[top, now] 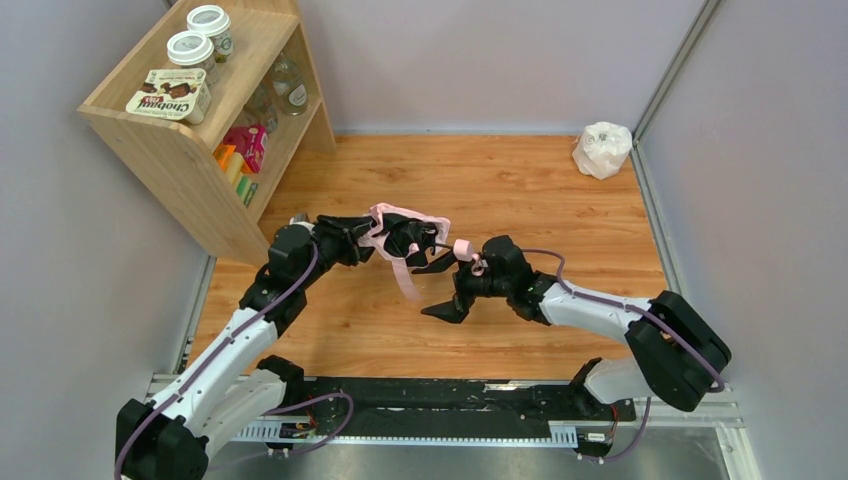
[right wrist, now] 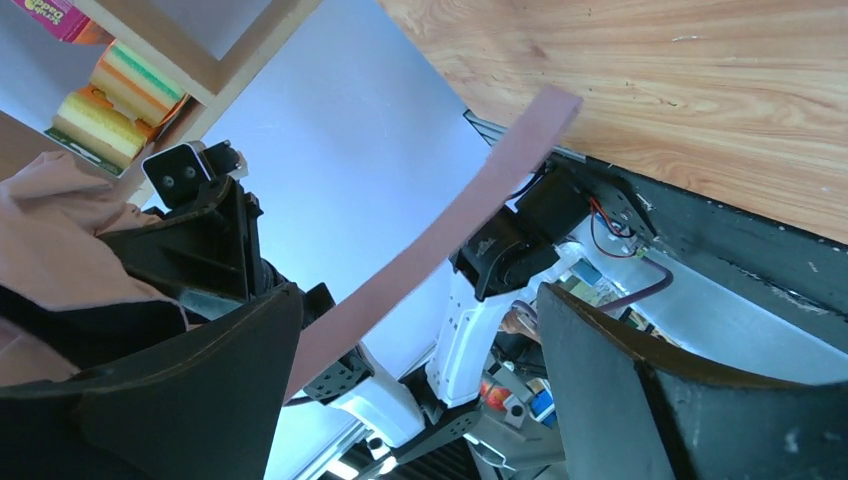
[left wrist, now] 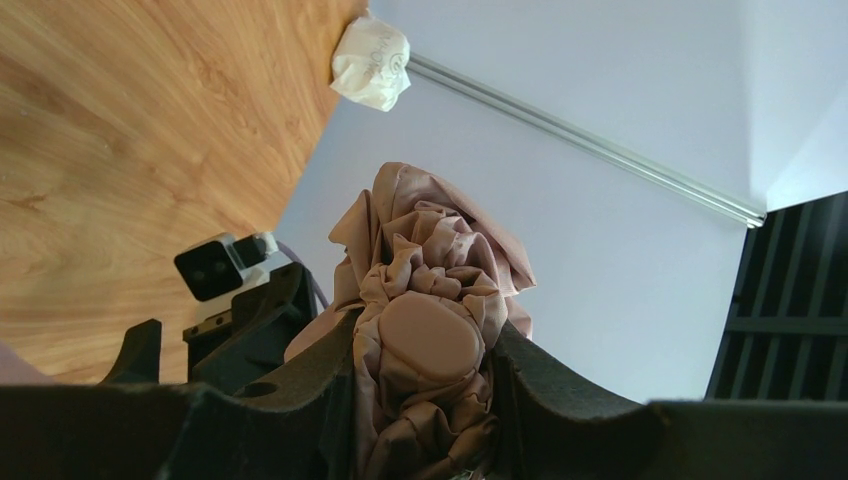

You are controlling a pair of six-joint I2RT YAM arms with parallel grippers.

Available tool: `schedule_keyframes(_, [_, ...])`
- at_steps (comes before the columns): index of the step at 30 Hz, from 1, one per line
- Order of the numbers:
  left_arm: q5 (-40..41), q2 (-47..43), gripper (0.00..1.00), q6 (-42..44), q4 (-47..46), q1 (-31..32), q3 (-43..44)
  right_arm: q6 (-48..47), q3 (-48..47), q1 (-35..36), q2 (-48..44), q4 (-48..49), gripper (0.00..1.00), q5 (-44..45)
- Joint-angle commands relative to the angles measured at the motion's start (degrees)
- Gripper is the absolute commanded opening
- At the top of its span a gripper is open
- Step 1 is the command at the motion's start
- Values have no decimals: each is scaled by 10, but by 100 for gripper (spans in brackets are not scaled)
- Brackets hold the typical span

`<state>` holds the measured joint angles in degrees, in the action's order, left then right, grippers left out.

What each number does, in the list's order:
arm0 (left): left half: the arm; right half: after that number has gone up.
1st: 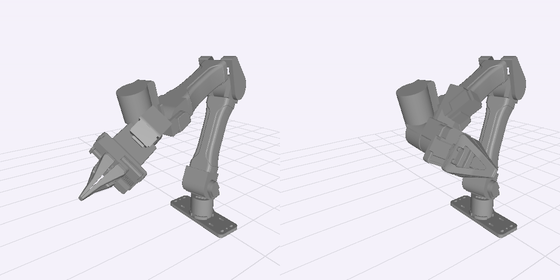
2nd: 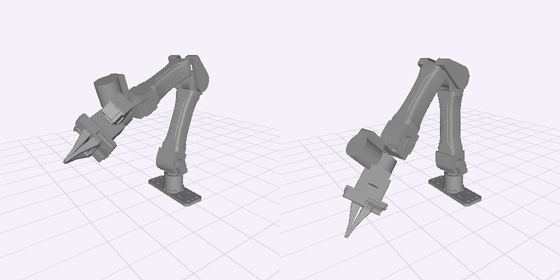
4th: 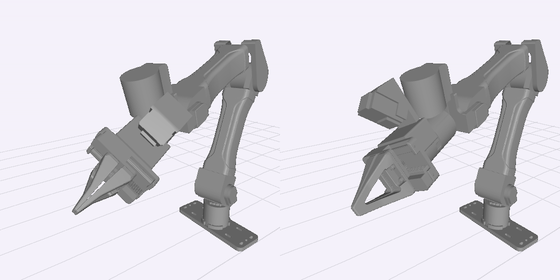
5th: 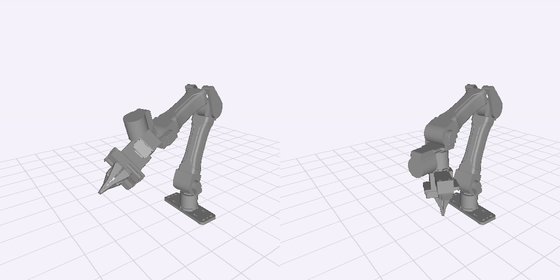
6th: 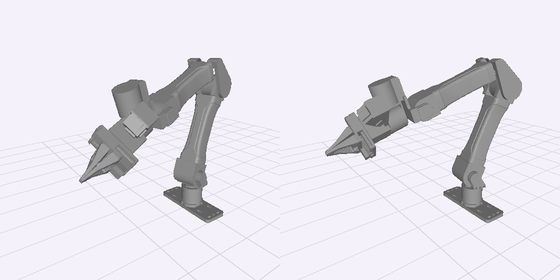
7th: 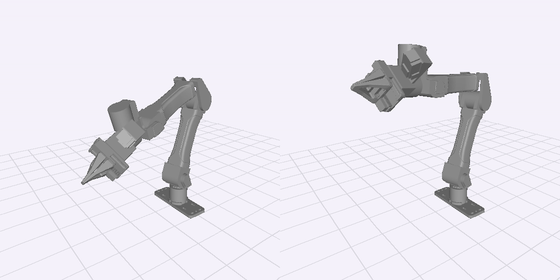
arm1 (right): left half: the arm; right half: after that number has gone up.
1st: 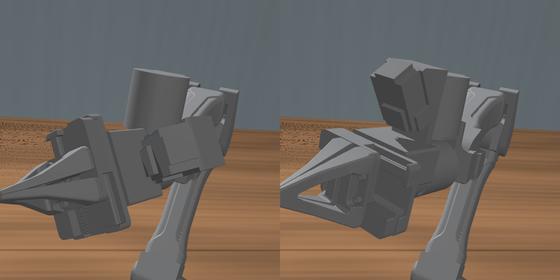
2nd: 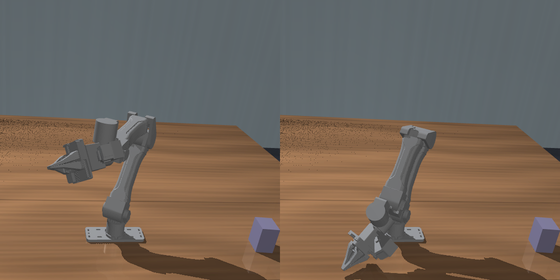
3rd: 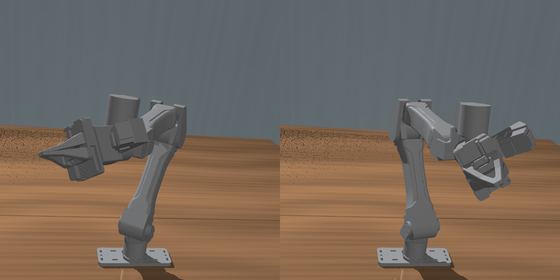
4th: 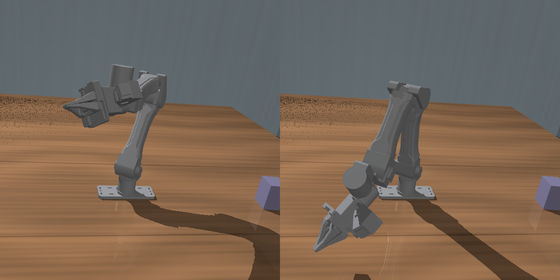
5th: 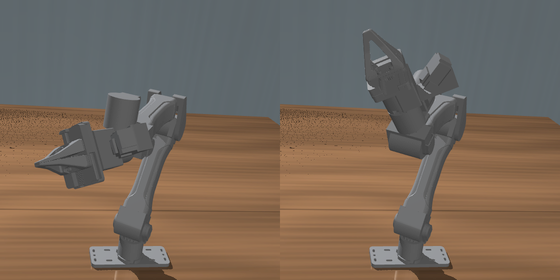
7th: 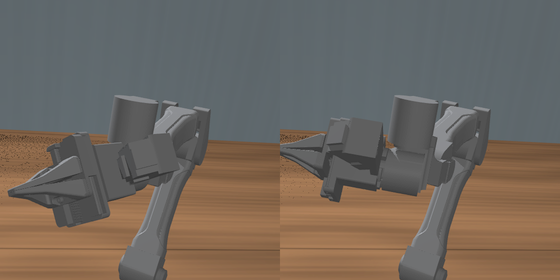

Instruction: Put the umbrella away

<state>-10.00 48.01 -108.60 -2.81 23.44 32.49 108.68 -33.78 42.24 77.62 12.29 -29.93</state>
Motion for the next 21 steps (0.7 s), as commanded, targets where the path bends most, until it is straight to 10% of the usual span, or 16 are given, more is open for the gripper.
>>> schedule_keyframes(1, [2, -4, 0, -31, -54, -3, 41, 83, 0, 14, 16, 55, 88, 32])
schedule_keyframes(5, [2, -9, 0, -19, -32, -3, 51, 53, 3, 14, 43, 105, 86, 45])
schedule_keyframes(13, [9, -36, 0, 59, 208, -4, 103, -410, 6, -95, -108, -167, 100, 224])
schedule_keyframes(21, [3, -34, 0, 78, 244, -3, 57, -858, -143, -118, -182, -304, 100, 171])
